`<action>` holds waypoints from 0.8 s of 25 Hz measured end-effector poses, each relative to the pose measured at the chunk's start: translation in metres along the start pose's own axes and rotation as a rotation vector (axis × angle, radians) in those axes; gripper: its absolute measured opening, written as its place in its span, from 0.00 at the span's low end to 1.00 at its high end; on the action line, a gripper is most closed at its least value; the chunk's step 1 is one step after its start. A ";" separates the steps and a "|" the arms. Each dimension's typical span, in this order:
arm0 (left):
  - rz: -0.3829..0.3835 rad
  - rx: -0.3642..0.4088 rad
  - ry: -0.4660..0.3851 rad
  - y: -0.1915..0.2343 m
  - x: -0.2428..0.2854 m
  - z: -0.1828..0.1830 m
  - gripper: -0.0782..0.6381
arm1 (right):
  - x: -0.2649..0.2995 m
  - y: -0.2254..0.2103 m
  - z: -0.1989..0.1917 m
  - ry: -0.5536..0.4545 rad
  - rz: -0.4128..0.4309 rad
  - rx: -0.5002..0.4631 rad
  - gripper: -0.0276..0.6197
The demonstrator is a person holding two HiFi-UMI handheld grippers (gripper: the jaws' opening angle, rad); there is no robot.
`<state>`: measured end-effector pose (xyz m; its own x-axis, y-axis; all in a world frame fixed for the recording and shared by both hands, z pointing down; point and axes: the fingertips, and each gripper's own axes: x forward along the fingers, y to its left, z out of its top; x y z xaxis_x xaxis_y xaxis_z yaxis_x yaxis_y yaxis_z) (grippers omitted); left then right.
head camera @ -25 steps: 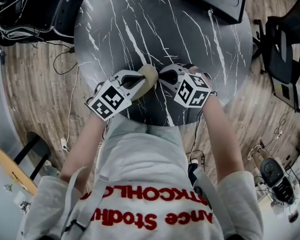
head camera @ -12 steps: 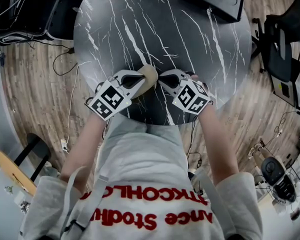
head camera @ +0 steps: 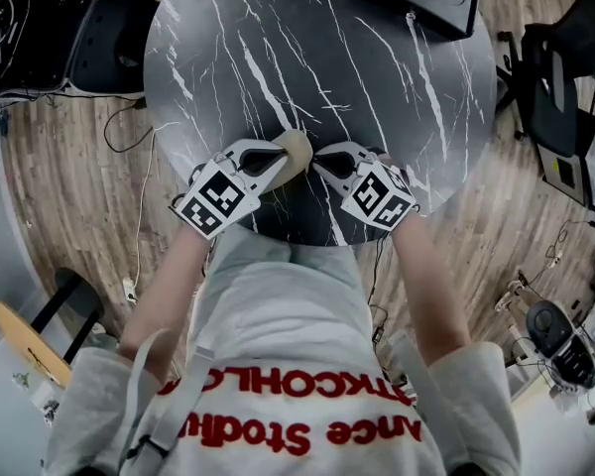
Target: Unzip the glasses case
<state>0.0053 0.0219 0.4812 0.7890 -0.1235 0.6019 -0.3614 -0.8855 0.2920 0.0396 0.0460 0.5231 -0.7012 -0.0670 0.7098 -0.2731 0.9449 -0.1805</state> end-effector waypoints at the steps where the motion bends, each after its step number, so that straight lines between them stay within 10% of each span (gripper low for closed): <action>1: -0.004 -0.006 -0.001 0.000 0.000 0.000 0.12 | 0.000 -0.001 0.000 -0.004 -0.009 0.001 0.09; 11: 0.028 0.010 0.103 0.010 -0.020 -0.016 0.12 | 0.006 0.006 0.003 0.024 0.045 0.004 0.30; 20: 0.045 -0.147 0.054 0.017 -0.035 -0.026 0.12 | 0.020 -0.008 0.019 0.097 0.074 -0.123 0.31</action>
<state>-0.0414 0.0232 0.4842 0.7438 -0.1340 0.6549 -0.4679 -0.8041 0.3669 0.0153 0.0308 0.5261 -0.6480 0.0295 0.7611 -0.1365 0.9786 -0.1541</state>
